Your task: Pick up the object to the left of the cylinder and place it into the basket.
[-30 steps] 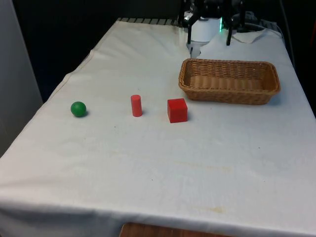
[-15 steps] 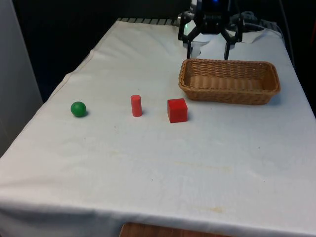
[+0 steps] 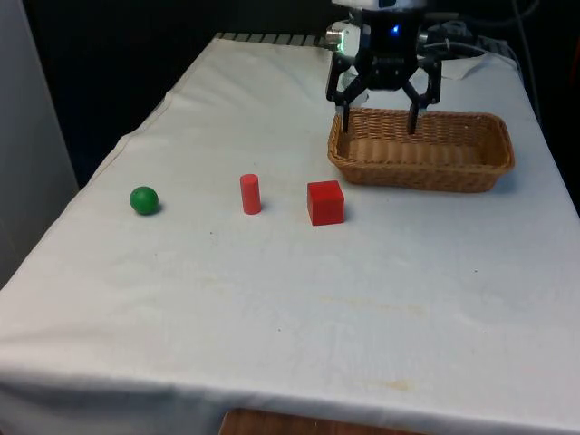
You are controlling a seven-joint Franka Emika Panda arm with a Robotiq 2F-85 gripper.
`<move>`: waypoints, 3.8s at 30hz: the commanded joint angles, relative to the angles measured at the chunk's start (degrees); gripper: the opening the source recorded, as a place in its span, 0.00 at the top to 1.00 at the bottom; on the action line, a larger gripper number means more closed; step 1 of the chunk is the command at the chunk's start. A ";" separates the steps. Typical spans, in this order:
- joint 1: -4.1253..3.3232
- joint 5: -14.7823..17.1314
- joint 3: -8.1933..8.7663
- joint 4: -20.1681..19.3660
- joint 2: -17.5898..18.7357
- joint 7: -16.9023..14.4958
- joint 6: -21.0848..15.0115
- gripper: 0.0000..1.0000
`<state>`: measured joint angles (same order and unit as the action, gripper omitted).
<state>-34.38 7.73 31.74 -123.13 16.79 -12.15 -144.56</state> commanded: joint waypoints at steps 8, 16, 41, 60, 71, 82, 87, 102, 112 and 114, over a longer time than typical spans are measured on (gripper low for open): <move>0.63 1.09 -1.15 -1.15 1.78 -1.32 -4.24 0.00; 1.78 1.26 -1.55 -2.12 4.47 -3.15 -8.54 0.00; 5.39 7.73 -2.06 -1.83 11.52 -13.01 -14.32 0.00; 5.56 15.30 -1.15 -0.29 16.04 -19.14 -14.55 0.00; 5.39 15.07 -0.80 -0.23 16.21 -18.91 -14.38 0.77; 5.33 15.07 -0.74 -0.23 16.21 -18.79 -14.32 0.98; 4.98 14.84 -0.40 -0.34 15.99 -18.56 -14.15 0.98; 4.18 13.64 1.15 -0.74 13.64 -18.11 -13.35 0.98; 4.01 12.95 1.60 -1.20 11.52 -18.11 -13.24 0.98; 4.01 12.78 1.72 -1.26 11.06 -18.11 -13.12 0.98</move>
<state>-29.62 21.31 32.54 -124.10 28.07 -30.83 -158.02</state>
